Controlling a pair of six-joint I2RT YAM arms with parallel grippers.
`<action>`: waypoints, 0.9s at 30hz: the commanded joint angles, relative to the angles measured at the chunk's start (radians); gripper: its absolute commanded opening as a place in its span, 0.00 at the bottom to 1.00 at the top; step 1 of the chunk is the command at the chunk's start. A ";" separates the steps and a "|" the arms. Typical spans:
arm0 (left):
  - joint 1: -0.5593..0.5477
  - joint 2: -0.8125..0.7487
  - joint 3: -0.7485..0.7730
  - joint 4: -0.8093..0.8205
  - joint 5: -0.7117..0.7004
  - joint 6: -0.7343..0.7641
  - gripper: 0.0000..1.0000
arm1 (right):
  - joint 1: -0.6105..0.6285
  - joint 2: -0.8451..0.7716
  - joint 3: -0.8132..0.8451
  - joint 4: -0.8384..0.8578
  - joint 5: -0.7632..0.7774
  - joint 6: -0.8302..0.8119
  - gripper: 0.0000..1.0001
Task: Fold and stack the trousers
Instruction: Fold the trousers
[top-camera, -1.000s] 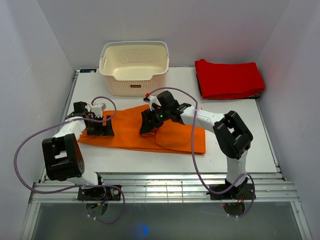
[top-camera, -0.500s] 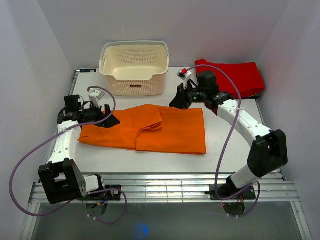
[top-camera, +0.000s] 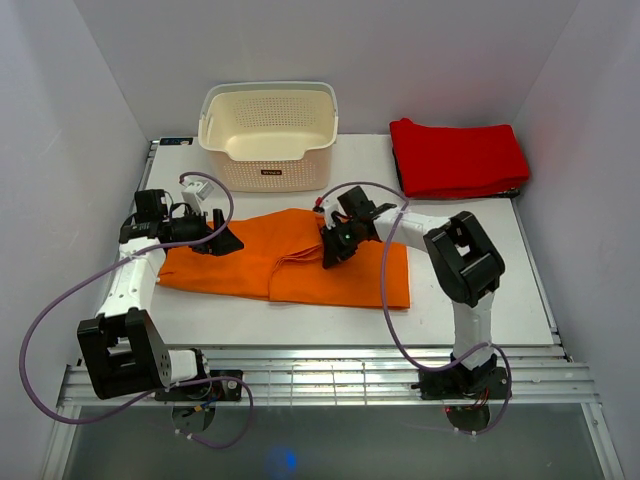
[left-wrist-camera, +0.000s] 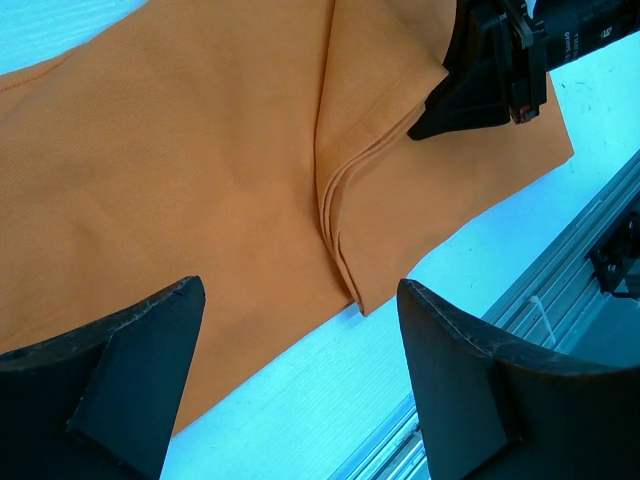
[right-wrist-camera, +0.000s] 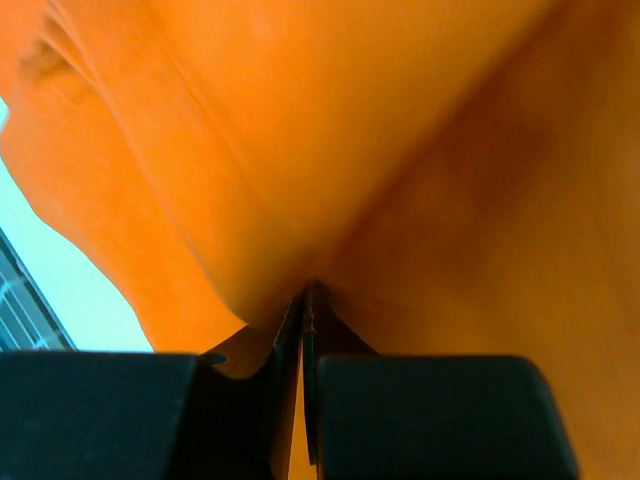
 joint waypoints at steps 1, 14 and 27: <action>-0.003 -0.013 0.020 0.013 -0.012 -0.006 0.89 | 0.052 0.052 0.099 0.099 0.028 0.029 0.08; 0.209 0.108 0.065 -0.011 0.003 -0.196 0.92 | 0.078 0.204 0.391 0.265 -0.088 0.181 0.53; 0.557 0.297 0.158 -0.195 -0.086 0.081 0.97 | 0.060 -0.039 0.143 0.167 -0.206 0.038 0.77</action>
